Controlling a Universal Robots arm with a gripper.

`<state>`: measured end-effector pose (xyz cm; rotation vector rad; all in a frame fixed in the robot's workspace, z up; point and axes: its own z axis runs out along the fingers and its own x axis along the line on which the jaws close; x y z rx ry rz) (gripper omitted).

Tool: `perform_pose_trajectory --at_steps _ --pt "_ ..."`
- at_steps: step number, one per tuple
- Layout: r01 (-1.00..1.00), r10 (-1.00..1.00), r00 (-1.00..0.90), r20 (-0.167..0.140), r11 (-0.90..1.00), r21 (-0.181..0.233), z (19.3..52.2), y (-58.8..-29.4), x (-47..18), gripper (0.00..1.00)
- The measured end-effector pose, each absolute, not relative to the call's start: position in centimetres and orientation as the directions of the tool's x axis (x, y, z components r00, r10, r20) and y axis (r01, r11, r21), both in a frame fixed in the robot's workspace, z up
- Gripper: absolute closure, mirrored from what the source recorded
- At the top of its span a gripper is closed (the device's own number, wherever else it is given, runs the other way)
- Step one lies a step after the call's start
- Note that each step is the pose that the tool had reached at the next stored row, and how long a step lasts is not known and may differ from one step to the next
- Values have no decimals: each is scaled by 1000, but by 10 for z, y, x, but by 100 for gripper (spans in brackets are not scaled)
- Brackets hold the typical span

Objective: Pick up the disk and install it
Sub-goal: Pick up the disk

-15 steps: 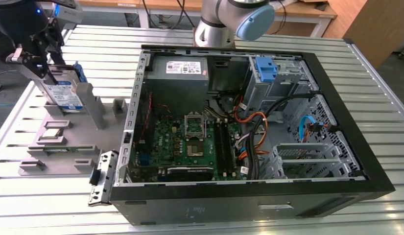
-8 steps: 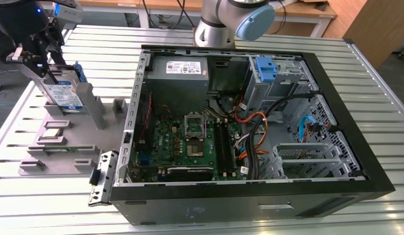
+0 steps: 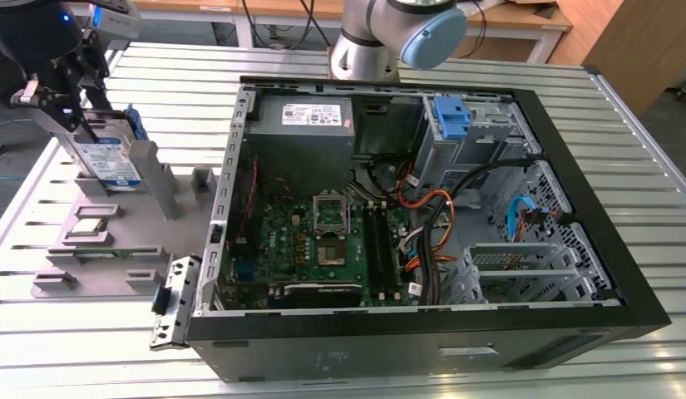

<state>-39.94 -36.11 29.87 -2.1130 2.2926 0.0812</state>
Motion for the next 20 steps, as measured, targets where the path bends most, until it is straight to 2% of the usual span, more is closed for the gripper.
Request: perform_pose_trajectory --at_steps 3,4,7,8,20 --pt "-996 -995 -82 -52 81 23 299 -361 -399 43" --pt "-996 -995 -82 -52 81 23 299 -361 -399 49" --pt "-996 -995 -82 -52 81 23 299 -361 -399 51" --pt "-996 -995 -82 -52 81 23 299 -361 -399 58" --pt "-998 -997 -60 -52 58 23 299 -361 -399 58"
